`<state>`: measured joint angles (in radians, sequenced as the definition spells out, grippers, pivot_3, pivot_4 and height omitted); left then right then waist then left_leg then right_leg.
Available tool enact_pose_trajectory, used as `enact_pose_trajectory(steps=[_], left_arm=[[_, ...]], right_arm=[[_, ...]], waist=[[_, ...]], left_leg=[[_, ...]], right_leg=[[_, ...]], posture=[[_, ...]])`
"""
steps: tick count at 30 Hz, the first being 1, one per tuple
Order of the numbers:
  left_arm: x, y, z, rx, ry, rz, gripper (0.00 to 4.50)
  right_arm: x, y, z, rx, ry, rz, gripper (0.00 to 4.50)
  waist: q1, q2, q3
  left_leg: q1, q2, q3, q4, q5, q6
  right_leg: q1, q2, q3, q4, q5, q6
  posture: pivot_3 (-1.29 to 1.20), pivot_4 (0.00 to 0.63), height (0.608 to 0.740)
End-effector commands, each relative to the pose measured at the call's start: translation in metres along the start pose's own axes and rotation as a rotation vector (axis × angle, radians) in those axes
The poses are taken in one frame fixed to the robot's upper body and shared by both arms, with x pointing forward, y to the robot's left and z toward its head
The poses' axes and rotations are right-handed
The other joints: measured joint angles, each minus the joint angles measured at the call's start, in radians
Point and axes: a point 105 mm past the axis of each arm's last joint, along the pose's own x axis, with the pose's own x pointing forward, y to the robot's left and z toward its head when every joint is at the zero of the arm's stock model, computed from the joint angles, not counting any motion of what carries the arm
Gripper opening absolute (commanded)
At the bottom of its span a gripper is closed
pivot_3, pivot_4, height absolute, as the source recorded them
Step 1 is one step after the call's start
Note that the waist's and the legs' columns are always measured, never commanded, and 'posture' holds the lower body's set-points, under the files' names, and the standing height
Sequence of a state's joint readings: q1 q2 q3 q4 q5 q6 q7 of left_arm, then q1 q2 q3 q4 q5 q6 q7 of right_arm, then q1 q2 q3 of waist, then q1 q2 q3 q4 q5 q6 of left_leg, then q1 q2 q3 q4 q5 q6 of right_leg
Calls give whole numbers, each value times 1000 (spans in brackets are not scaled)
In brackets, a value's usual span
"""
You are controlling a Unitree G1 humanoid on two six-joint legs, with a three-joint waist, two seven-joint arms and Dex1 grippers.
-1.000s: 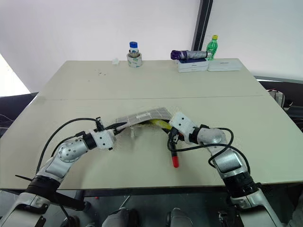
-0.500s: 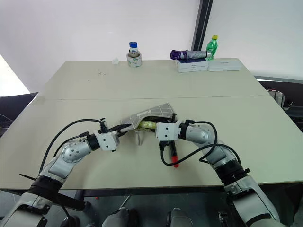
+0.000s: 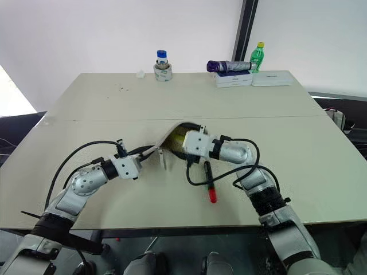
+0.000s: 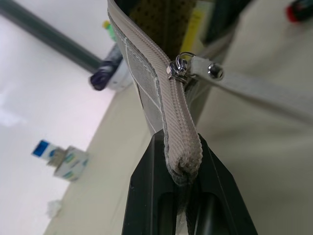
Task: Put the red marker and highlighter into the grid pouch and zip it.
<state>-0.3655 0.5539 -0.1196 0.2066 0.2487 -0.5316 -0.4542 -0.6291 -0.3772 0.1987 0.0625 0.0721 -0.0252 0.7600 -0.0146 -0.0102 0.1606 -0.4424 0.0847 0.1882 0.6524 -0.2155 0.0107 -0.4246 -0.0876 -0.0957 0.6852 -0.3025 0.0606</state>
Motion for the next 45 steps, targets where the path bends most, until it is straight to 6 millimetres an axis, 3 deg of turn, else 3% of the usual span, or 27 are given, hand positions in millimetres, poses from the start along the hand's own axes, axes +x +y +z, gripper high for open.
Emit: enact_pose_trajectory(steps=[1, 4, 7, 12, 16, 19, 26, 31, 34, 38, 44, 45], left_arm=[[-6, 17, 2, -5, 9, 106, 0], [-9, 16, -4, 21, 47, 107, 0], [-14, 19, -15, 65, 102, 121, 0], [-19, 15, -17, 49, 120, 135, 0], [-19, 6, -16, 4, 110, 125, 0], [-17, 2, -14, -2, 100, 115, 0], [-8, -5, -6, -21, 65, 92, 0], [-5, -8, -5, -34, 61, 91, 0], [-5, -6, -7, -29, 65, 89, 0], [-8, 7, -11, -13, 81, 108, 0], [-8, 2, -11, -22, 84, 97, 0], [-8, 2, -10, -26, 84, 95, 0]], right_arm=[[-10, -2, 34, 123, -99, 7, 4448], [-20, -8, 29, 281, -70, -72, 4448], [-41, -18, -2, 385, 81, -273, 4448], [-79, 17, -26, 511, 235, -359, 4448], [-108, 31, -26, 569, 169, -457, 4448], [-128, 45, -34, 550, 212, -482, 4448], [-121, 70, -30, 566, 268, -375, 4448], [-111, 84, -47, 612, 411, -241, 4448], [-104, 81, -51, 563, 449, -210, 4448], [-107, 75, -66, 521, 577, -234, 4448], [-111, 91, -82, 504, 687, -177, 4448], [-112, 92, -84, 498, 697, -169, 3909]], waist=[[0, 0, 0], [2, 0, 0], [4, 0, 0], [2, 0, 0], [-1, 0, 0], [2, -1, 0], [0, -1, -1], [1, -1, -1], [1, -1, -1], [4, -1, -1], [1, -2, -1], [1, -3, -2]], left_leg=[[0, 0, 0, 0, 0, 0], [0, 0, -1, 0, 0, 1], [0, -1, -2, 0, -1, 1], [0, -1, -1, -2, -1, 2], [0, -1, -1, -3, -2, 3], [1, -1, -2, -2, -4, 6], [1, -1, -3, -2, -4, 6], [0, -1, -3, -1, -4, 6], [0, -1, -3, -1, -4, 7], [0, -1, -3, -1, -4, 7], [0, -1, -3, -1, -5, 7], [0, -1, -3, -1, -5, 7]], right_leg=[[0, 0, 0, 0, 0, 0], [1, 0, 0, 0, 0, 0], [1, -1, 0, 0, 0, 0], [0, -2, 0, -1, 0, 0], [0, -1, 0, -1, 0, 0], [1, 0, -1, -1, 0, 0], [1, 0, 0, -1, 0, 0], [1, 0, 0, -1, 0, 0], [1, -1, 0, -1, 0, -1], [1, -1, 0, -1, 0, -1], [1, -1, 0, -1, 0, -1], [1, 0, 0, -1, 0, -1]], posture=[[0, 150, 740], [0, 150, 740], [0, 150, 740], [0, 150, 740], [0, 150, 740], [0, 150, 740], [0, 150, 740], [0, 150, 740], [0, 150, 740], [0, 150, 740], [0, 150, 740], [0, 150, 740]])
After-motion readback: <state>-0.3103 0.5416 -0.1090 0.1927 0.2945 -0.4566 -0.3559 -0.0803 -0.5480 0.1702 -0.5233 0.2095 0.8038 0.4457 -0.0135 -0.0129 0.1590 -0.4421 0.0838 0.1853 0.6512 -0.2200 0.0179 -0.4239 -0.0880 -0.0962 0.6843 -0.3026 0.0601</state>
